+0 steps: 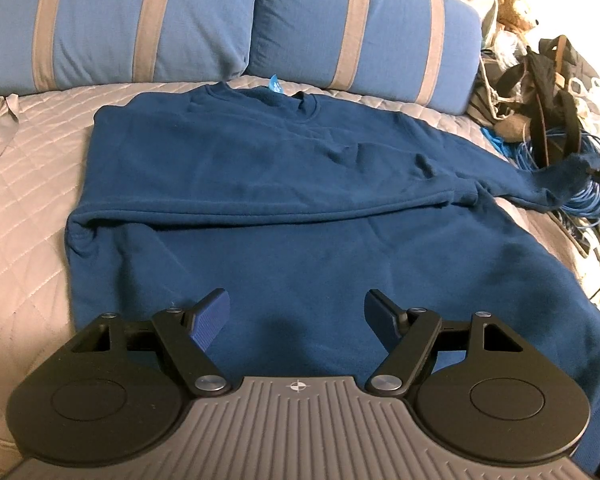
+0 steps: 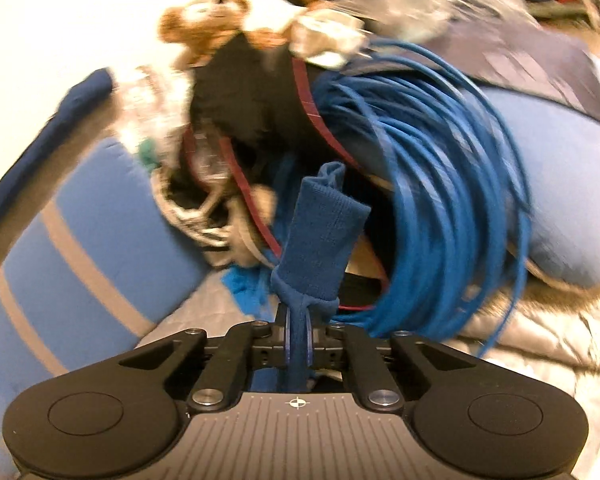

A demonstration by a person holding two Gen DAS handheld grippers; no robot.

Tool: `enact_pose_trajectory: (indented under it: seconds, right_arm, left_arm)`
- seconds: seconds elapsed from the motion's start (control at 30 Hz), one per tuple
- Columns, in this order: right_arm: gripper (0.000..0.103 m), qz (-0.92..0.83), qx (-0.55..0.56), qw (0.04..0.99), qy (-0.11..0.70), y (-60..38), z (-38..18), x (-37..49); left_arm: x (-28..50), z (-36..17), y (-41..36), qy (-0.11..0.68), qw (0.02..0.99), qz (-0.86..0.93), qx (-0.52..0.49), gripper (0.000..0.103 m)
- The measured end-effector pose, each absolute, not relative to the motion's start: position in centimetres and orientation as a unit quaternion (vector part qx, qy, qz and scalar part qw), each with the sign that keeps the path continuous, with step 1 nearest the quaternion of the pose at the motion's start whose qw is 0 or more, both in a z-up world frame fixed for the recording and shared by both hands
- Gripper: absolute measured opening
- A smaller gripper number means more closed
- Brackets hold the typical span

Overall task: Fold clothes
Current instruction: 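Lift the sleeve and carry it across the sweatshirt chest with the right tool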

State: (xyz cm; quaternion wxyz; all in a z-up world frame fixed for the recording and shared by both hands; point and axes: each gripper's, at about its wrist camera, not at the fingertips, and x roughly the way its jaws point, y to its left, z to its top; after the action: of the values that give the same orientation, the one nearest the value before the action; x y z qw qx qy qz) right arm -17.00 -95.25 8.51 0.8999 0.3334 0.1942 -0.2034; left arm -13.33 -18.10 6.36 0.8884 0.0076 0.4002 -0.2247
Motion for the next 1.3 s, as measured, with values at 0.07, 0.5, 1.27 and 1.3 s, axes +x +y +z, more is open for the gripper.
enact_pose_trajectory:
  seconds: [0.07,0.5,1.27,1.3]
  right_arm:
    - [0.009,-0.188,0.315,0.910,0.193,-94.2,9.4,-16.6]
    - [0.009,-0.072,0.204,0.954,0.206,-85.0,11.9,-13.4]
    - [0.008,0.139,0.133,0.944,0.267,-68.9,9.2,-10.5]
    - [0.008,0.141,0.132,0.944,0.268,-68.4,9.2,-10.5]
  left_arm:
    - [-13.3,6.4,-18.0,0.400,0.888,-0.225,0.007,0.074]
    - [-13.5,6.4,-18.1,0.398,0.894,-0.203,0.011,0.074]
    - [-13.1,6.4,-18.2,0.400,0.898,-0.184,0.009,0.074]
    - [-13.1,6.4,-18.2,0.399,0.898,-0.185,0.008,0.074]
